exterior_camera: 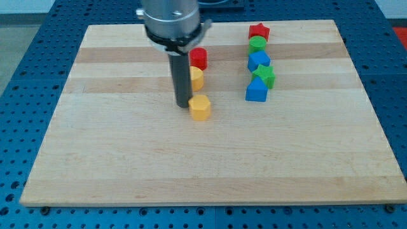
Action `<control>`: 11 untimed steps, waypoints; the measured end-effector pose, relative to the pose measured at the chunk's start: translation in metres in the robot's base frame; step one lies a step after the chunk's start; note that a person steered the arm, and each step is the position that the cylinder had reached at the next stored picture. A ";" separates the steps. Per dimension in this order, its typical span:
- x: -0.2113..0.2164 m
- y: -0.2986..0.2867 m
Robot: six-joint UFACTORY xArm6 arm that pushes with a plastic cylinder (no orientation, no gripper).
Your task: Slide yellow hexagon to bottom of the blue triangle
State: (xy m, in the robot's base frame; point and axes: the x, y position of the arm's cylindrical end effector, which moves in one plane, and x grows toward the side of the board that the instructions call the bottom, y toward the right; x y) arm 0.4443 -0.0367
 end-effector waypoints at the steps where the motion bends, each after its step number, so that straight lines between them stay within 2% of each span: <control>1: 0.005 0.016; 3: 0.006 -0.024; 4: 0.036 -0.014; 5: 0.037 -0.014; 8: 0.018 0.096; 10: 0.008 0.100; 11: 0.008 0.075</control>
